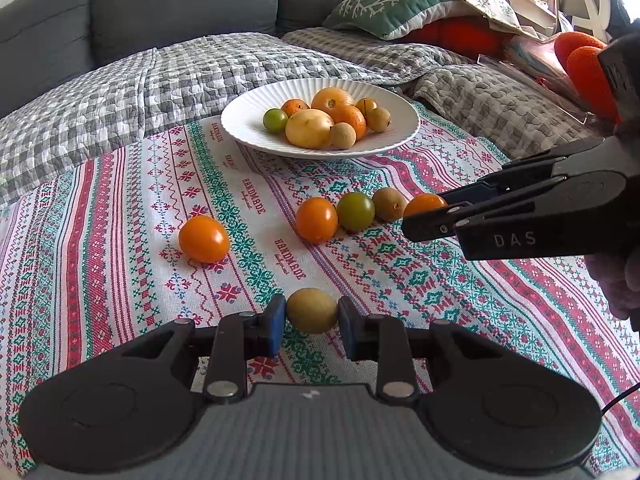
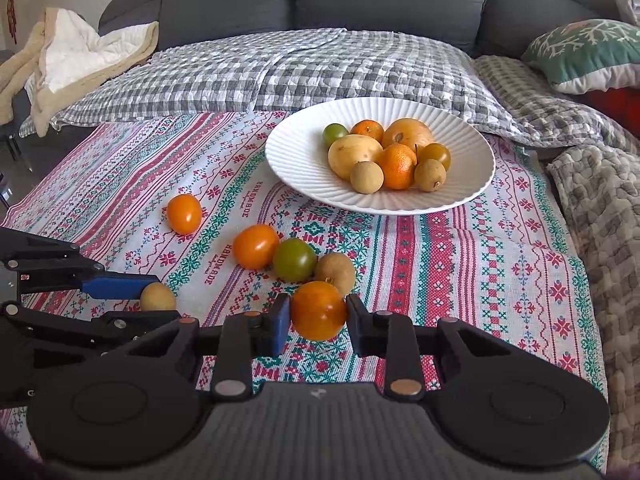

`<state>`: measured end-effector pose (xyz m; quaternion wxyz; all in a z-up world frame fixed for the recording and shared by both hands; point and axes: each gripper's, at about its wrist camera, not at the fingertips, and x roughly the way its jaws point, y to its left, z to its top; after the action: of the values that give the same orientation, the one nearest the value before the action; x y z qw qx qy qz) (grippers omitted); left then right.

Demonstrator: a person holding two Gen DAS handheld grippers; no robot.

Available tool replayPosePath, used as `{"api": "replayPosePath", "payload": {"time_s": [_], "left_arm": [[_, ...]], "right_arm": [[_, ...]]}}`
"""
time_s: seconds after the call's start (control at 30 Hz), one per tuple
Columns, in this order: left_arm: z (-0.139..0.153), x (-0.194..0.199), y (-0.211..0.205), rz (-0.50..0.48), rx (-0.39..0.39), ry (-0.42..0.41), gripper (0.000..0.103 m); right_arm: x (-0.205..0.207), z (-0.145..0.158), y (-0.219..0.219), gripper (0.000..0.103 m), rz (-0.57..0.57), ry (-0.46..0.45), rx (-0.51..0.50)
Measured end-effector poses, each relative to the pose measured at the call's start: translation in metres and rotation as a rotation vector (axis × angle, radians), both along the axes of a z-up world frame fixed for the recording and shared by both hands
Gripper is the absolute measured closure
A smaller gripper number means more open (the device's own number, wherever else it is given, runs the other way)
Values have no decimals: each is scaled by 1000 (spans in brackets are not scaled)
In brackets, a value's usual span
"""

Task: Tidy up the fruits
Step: 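Carry the brown fruit and orange tomato in both tools over the white plate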

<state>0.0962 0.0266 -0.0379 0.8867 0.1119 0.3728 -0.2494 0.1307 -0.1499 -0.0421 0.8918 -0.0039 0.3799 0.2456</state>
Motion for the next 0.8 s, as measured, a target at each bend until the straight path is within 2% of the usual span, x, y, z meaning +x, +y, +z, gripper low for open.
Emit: {"api": "replayPosePath", "payload": {"time_s": [0.5, 0.8], "left_arm": [[15, -1, -5, 9, -52, -22, 87], [28, 2, -17, 11, -94, -35, 87]], "right_arm": [[-8, 15, -29, 76, -15, 9, 59], [-8, 26, -55, 76, -51, 5, 132]]}}
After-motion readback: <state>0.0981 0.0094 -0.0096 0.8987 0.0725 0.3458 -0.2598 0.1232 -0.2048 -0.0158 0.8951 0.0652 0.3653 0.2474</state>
